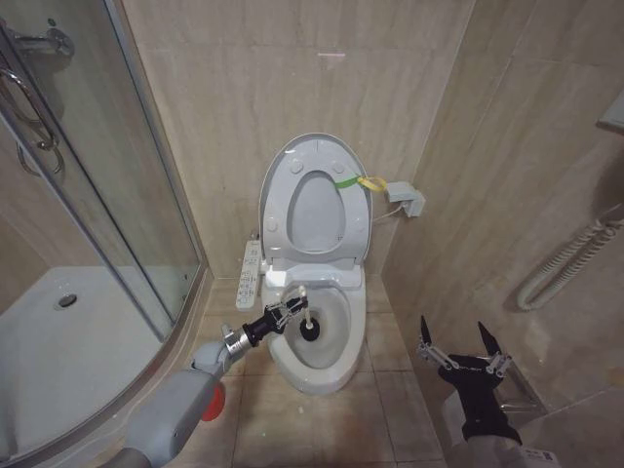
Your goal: Open the toilet lid, clean the toilet bowl with a toilet brush, close the toilet lid, and flush.
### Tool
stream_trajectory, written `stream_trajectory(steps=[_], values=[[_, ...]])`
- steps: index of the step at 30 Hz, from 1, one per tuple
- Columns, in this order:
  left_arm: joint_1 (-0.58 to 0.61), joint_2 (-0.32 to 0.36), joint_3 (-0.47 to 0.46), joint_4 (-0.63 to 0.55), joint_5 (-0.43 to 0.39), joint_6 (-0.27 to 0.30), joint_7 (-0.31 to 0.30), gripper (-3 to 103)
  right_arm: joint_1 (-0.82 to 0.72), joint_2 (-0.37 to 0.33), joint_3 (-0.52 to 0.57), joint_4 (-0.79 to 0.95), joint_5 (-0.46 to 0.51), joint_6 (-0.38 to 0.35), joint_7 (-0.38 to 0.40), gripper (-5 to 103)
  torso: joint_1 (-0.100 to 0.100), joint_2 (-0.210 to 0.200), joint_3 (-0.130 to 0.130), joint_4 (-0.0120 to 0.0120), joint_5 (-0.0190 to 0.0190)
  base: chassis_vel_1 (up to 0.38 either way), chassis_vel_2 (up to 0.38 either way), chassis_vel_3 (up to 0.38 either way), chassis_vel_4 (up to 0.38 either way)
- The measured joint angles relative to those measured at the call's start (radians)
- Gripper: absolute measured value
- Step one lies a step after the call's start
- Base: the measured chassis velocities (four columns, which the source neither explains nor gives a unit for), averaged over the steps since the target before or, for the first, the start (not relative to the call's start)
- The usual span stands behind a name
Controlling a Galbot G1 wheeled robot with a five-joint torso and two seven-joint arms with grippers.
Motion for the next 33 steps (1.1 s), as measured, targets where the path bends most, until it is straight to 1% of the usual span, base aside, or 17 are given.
stream_trajectory(steps=[1, 4, 9, 18, 21, 23, 27, 28, 31, 32, 33], values=[[0.0, 0.0, 0.0, 0.0, 0.0, 0.0, 0.0, 15, 0.0, 0.0, 0.0, 0.0, 0.0, 0.0, 0.0, 100, 0.0, 0.0, 0.0, 0.0, 0.0, 0.0, 0.0, 0.0, 0.0], [0.012, 0.02, 0.0, -0.055, -0.013, 0.004, -0.031, 15, 0.0, 0.0, 0.0, 0.0, 0.0, 0.0, 0.0, 100, 0.0, 0.0, 0.0, -0.0001, 0.0, 0.0, 0.0, 0.0, 0.0], [0.033, 0.051, 0.0, -0.117, -0.024, 0.008, -0.054, 15, 0.0, 0.0, 0.0, 0.0, 0.0, 0.0, 0.0, 100, 0.0, 0.0, 0.0, 0.0, 0.0001, 0.0, 0.0, 0.0, 0.0], [0.065, 0.094, -0.012, -0.185, -0.049, 0.011, -0.097, 15, 0.0, 0.0, 0.0, 0.0, 0.0, 0.0, 0.0, 100, 0.0, 0.0, 0.0, -0.0001, -0.0001, 0.0, 0.0, 0.0, 0.0], [0.077, 0.118, -0.017, -0.225, -0.078, 0.021, -0.125, 15, 0.0, 0.0, 0.0, 0.0, 0.0, 0.0, 0.0, 100, 0.0, 0.0, 0.0, 0.0, 0.0, 0.0, 0.0, 0.0, 0.0], [0.079, 0.123, -0.018, -0.234, -0.081, 0.024, -0.13, 15, 0.0, 0.0, 0.0, 0.0, 0.0, 0.0, 0.0, 100, 0.0, 0.0, 0.0, 0.0, 0.0, 0.0, 0.0, 0.0, 0.0], [0.09, 0.156, -0.022, -0.294, -0.105, 0.04, -0.17, 15, 0.0, 0.0, 0.0, 0.0, 0.0, 0.0, 0.0, 100, 0.0, 0.0, 0.0, -0.0002, 0.0, 0.0, 0.0, 0.0, 0.0], [0.09, 0.156, -0.022, -0.294, -0.105, 0.04, -0.17, 15, 0.0, 0.0, 0.0, 0.0, 0.0, 0.0, 0.0, 100, 0.0, 0.0, 0.0, -0.0002, 0.0, 0.0, 0.0, 0.0, 0.0], [0.109, 0.191, -0.028, -0.363, -0.13, 0.067, -0.22, 15, 0.0, 0.0, 0.0, 0.0, 0.0, 0.0, 0.0, 100, 0.0, 0.0, 0.0, -0.0001, 0.0, 0.0, 0.0, 0.0, 0.0], [0.109, 0.191, -0.028, -0.363, -0.13, 0.067, -0.22, 15, 0.0, 0.0, 0.0, 0.0, 0.0, 0.0, 0.0, 100, 0.0, 0.0, 0.0, -0.0001, 0.0, 0.0, 0.0, 0.0, 0.0], [0.116, 0.203, -0.03, -0.392, -0.14, 0.077, -0.237, 15, 0.0, 0.0, 0.0, 0.0, 0.0, 0.0, 0.0, 100, 0.0, 0.0, 0.0, -0.0001, 0.0, 0.0, 0.0, 0.0, 0.0]])
